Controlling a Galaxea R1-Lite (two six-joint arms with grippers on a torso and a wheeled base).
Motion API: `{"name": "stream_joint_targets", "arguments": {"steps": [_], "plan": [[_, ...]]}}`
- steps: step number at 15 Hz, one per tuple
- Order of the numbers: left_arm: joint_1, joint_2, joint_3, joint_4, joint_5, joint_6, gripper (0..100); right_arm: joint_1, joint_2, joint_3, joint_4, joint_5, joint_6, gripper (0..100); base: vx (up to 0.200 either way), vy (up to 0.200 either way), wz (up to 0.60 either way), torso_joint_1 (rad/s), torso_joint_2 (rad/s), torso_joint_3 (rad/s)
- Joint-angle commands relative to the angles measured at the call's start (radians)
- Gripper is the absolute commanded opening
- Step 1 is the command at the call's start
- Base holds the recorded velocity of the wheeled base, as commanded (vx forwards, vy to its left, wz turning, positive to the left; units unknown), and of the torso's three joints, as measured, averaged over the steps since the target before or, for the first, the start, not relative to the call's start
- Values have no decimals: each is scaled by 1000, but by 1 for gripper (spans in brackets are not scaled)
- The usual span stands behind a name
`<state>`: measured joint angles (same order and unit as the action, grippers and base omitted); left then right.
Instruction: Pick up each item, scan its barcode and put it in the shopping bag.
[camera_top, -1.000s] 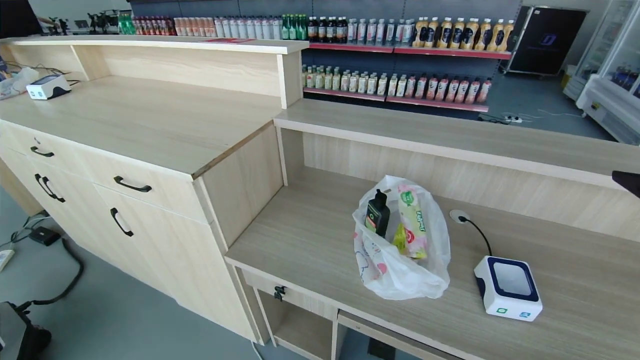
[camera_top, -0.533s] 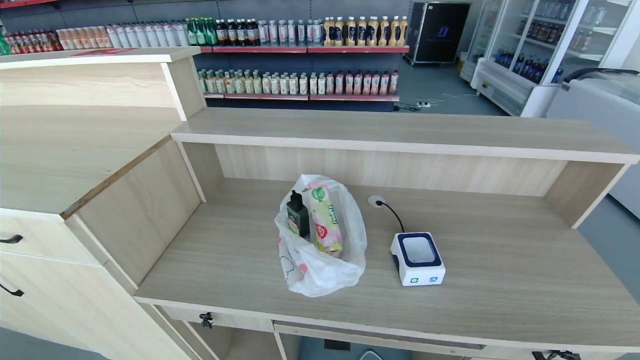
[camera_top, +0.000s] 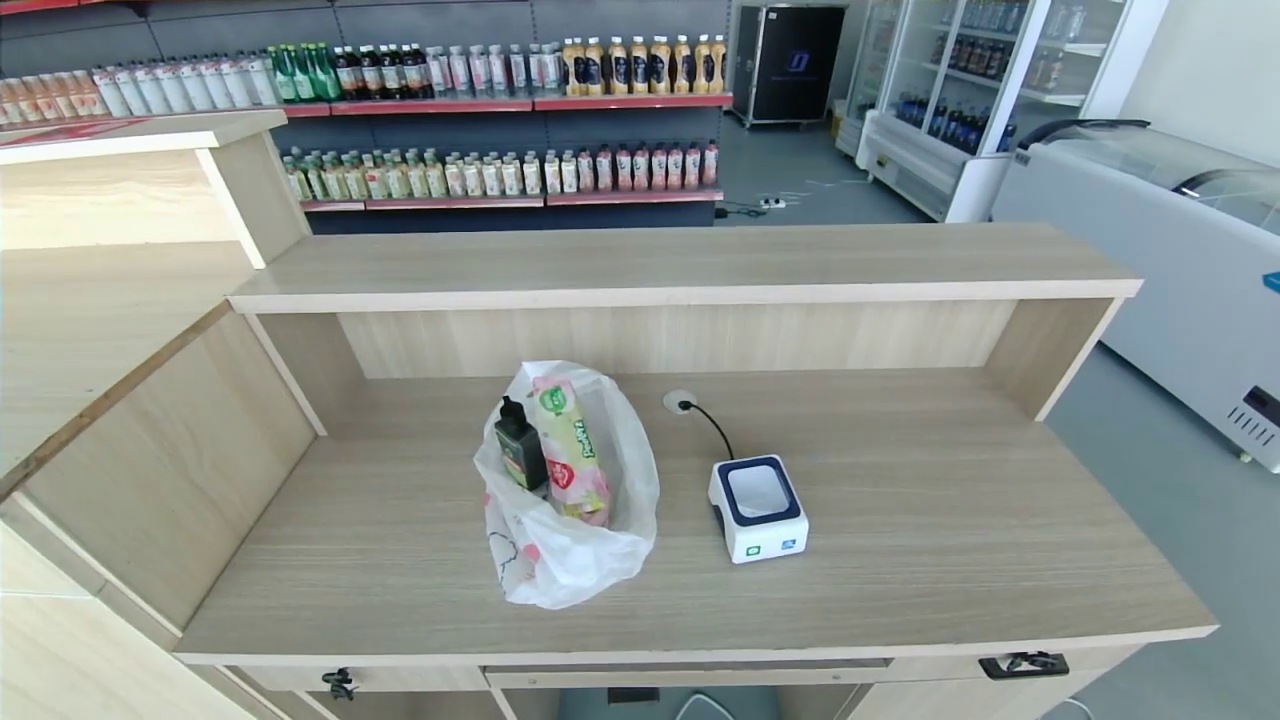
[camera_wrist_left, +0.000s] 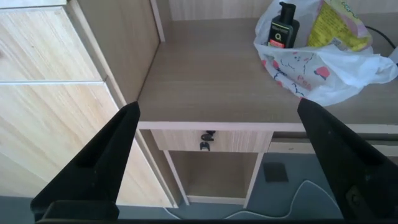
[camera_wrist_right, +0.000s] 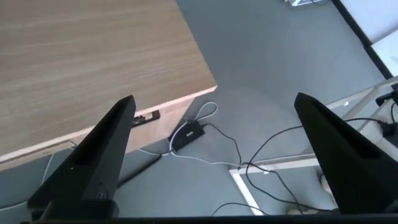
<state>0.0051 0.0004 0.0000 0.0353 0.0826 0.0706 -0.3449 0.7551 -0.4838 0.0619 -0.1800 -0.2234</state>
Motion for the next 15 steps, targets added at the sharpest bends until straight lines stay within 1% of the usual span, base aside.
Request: {"name": "stream_joint_targets", "arguments": {"steps": [1,2,3,4,5,6,7,10,15], "plan": [[1,0,0,0,0,0,100,70,-277,450,-251,40,27,100,0,0,0,0,0,0],[1,0,0,0,0,0,100,73,-361,484,-228,57,59,100,0,0,0,0,0,0],[1,0,0,0,0,0,100,89,-477,481,-45,39,118,100,0,0,0,0,0,0],[1,0,0,0,0,0,100,96,-525,476,-8,30,133,100,0,0,0,0,0,0],[1,0,0,0,0,0,100,172,-611,470,13,30,145,100,0,0,0,0,0,0],[-1,0,0,0,0,0,100,233,-655,470,13,30,141,100,0,0,0,0,0,0],[1,0,0,0,0,0,100,242,-658,470,15,30,138,100,0,0,0,0,0,0],[1,0,0,0,0,0,100,244,-658,468,16,25,170,100,0,0,0,0,0,0],[1,0,0,0,0,0,100,244,-658,468,16,25,165,100,0,0,0,0,0,0]]}}
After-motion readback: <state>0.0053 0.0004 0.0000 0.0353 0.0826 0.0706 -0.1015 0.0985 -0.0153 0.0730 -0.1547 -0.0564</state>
